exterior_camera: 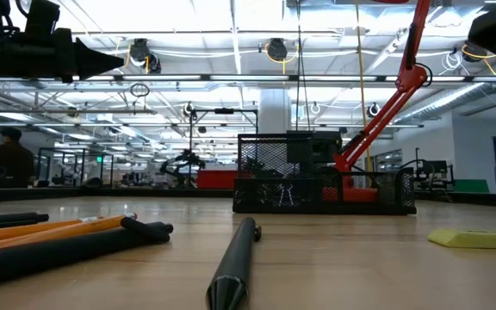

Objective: Pick and place office supplies into organizer
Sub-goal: Put the black binder clip into the black desk organizer

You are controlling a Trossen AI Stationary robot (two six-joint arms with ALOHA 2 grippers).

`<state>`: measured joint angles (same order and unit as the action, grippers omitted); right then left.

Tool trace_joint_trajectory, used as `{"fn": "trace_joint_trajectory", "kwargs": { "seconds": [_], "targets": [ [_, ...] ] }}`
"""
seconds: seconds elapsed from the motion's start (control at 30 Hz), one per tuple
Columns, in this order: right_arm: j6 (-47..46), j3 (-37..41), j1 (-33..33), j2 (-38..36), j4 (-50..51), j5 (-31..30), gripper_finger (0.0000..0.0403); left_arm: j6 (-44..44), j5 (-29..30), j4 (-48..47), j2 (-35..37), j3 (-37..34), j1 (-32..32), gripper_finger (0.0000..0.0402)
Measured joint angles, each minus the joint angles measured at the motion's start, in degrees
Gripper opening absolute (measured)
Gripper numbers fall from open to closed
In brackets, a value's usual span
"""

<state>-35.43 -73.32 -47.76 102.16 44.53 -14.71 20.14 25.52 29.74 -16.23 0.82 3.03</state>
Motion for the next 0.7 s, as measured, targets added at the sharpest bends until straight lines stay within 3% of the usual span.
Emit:
{"fn": "trace_joint_trajectory", "kwargs": {
  "seconds": [0.33, 0.7],
  "targets": [
    [1.5, 1.1, 0.0, 0.0, 0.7, -0.1, 0.0202, 0.0, 0.0, 0.0, 0.0, 0.0, 0.0, 0.0031],
    [2.0, 5.0, 0.0, 0.0, -1.6, -0.3, 0.0171, 0.0, 0.0, 0.0, 0.0, 0.0, 0.0, 0.0031]
  ]
}}
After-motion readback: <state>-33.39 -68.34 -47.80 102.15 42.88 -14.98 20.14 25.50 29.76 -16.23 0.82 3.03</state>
